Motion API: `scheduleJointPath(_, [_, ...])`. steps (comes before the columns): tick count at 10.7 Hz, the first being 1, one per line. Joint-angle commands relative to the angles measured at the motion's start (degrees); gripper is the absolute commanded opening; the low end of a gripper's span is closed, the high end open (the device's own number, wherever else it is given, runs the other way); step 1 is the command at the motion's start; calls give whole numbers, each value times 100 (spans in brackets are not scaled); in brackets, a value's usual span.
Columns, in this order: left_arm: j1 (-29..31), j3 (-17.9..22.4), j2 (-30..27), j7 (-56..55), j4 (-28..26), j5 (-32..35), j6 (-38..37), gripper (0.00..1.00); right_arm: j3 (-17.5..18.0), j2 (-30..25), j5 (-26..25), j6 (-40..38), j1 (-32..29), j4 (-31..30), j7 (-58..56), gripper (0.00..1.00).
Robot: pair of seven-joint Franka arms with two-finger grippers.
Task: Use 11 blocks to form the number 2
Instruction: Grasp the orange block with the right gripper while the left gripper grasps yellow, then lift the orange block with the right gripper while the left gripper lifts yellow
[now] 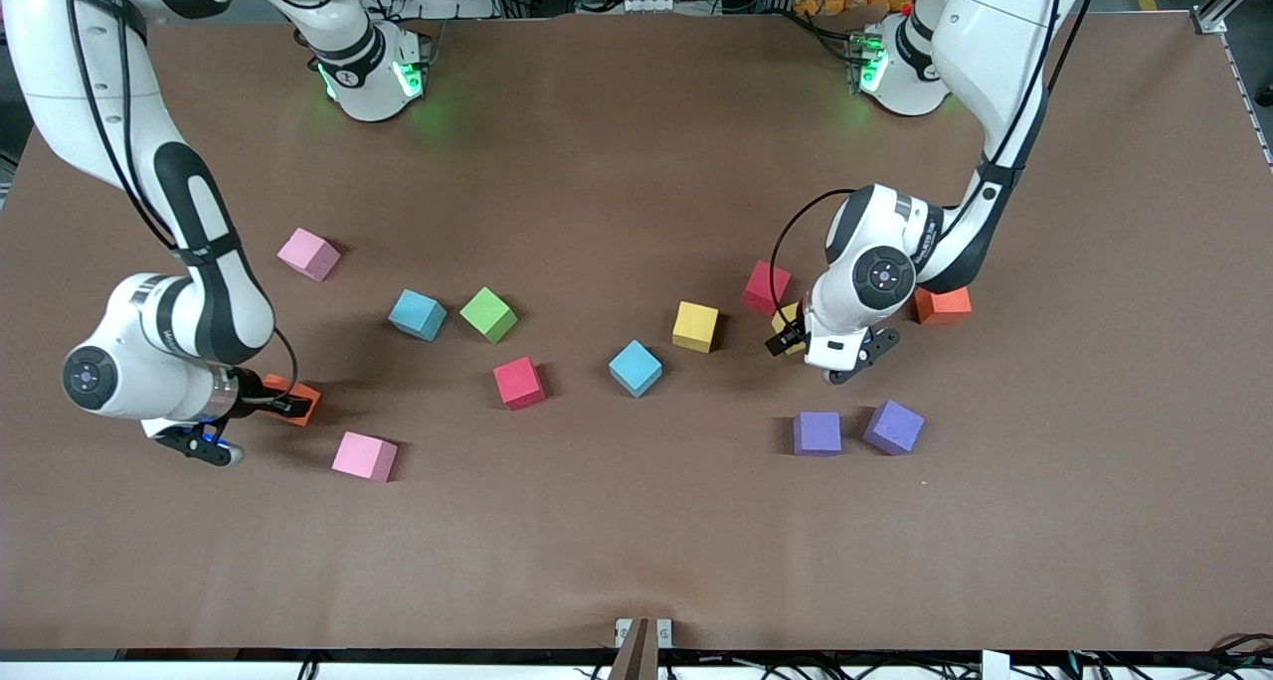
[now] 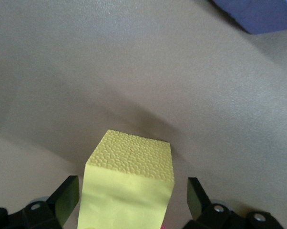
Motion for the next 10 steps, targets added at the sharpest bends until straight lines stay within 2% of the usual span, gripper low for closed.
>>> scheduleJointPath(1, [-168,32,120,-81,40,-79,46,100,23,-1233,-52,-100,36,-840,-78,30])
scheduleJointPath(3, [-168,41,147,-72,49,-61,37,100,32,-2069,-17,-126,403,-1430,17,30])
scheduleJointPath(4, [-168,41,147,-63,40,-44,37,90,41,-2412,18,-100,710,-1781,70,30])
scheduleJointPath(6, [-159,32,147,-63,40,36,28,31,32,-2905,18,-74,1491,-2283,272,30])
scheduleJointPath(7, [-159,41,147,-72,49,36,28,14,32,-3064,18,-56,1939,-2424,281,30])
scheduleJointPath(8, [-159,41,147,-89,49,36,20,2,32,-3135,27,-73,2309,-2504,308,30])
scheduleJointPath(10, [-116,41,113,-255,49,36,-15,0,32,-3363,27,57,2890,-2916,456,30])
